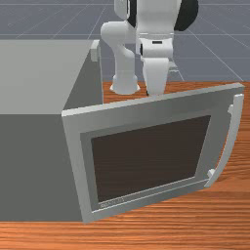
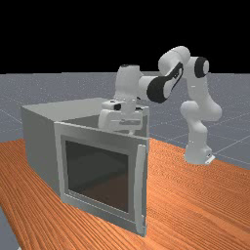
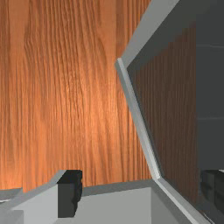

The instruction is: Close the microwave

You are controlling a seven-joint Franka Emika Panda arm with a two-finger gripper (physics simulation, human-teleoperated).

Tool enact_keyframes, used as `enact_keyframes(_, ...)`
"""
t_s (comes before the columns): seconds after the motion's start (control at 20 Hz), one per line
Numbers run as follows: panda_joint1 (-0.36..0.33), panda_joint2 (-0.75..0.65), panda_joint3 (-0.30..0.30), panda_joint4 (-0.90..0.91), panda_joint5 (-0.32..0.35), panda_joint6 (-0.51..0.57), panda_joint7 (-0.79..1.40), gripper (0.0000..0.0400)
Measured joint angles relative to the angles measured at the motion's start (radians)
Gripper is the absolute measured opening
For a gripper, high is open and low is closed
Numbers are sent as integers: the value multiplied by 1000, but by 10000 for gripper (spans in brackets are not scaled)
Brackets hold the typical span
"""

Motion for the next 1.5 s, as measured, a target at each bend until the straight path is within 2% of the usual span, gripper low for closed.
enact_keyframes(0.1, 1, -26, -1, -13, -4, 19, 3, 400)
enact_keyframes(0.25, 0, -16, 1, 48, 2, -62, -2, 400)
enact_keyframes(0.3, -8, -12, 8, 58, 29, -73, -15, 400)
enact_keyframes(0.4, -2, -7, 17, 64, 41, -72, 1, 400)
enact_keyframes(0.5, 20, 2, 22, 78, 30, -77, 34, 400)
enact_keyframes(0.55, 39, 16, 17, 105, -2, -106, 60, 400)
enact_keyframes(0.8, 54, 12, 17, 99, -7, -98, 90, 400)
enact_keyframes(0.9, 52, -14, 19, 74, -12, -63, 71, 400)
enact_keyframes(1.15, 53, -31, 18, 118, -17, -83, 72, 400)
enact_keyframes(1.3, 53, 16, 18, 194, -15, -122, 66, 400)
enact_keyframes(1.45, 54, 41, 15, 225, -19, -106, 67, 400)
enact_keyframes(1.5, 57, 24, 9, 175, -36, -10, 80, 400)
